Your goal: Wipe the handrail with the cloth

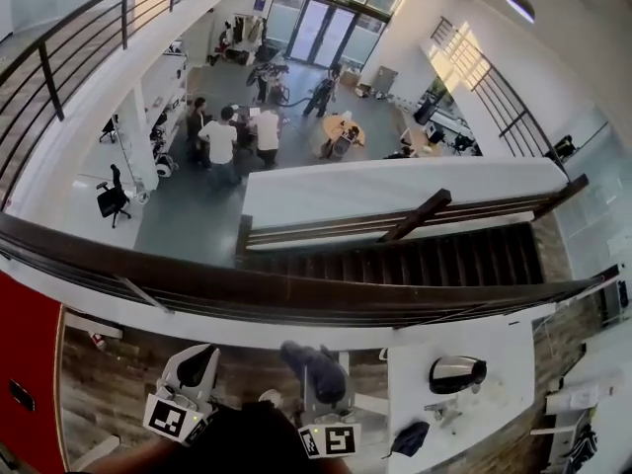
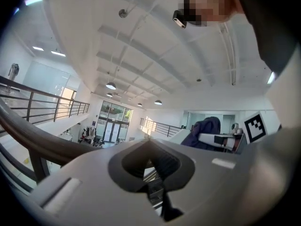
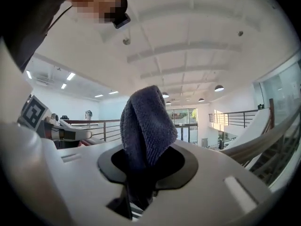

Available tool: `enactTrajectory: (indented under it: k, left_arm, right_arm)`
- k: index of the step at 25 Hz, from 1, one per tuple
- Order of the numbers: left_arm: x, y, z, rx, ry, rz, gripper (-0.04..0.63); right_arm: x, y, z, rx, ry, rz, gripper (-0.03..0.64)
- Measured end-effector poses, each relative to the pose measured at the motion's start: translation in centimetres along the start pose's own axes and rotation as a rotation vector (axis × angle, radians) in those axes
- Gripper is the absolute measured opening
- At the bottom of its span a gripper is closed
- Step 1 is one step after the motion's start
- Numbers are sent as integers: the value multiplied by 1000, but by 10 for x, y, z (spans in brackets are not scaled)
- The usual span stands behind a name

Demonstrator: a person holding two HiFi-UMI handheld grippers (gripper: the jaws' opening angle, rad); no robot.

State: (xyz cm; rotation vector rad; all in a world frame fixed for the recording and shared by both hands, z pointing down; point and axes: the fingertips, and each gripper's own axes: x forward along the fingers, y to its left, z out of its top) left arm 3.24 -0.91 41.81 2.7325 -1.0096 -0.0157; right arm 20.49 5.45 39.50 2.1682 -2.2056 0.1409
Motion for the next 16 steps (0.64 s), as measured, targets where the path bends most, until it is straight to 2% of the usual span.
enactTrajectory:
  k: [6,12,16]
  left_arm:
    - [14,-15,21,48,-51,-85,-2]
    - [16,-16,20,63,-43,-97,-2]
    - [17,-10,30,90,-71,-97,-2]
  right_arm:
    - [1,-9,10,15,-33,-36,103]
    - [3,-8,15,10,-62,-54,103]
    - [15,-4,18,18,-90,-36,103]
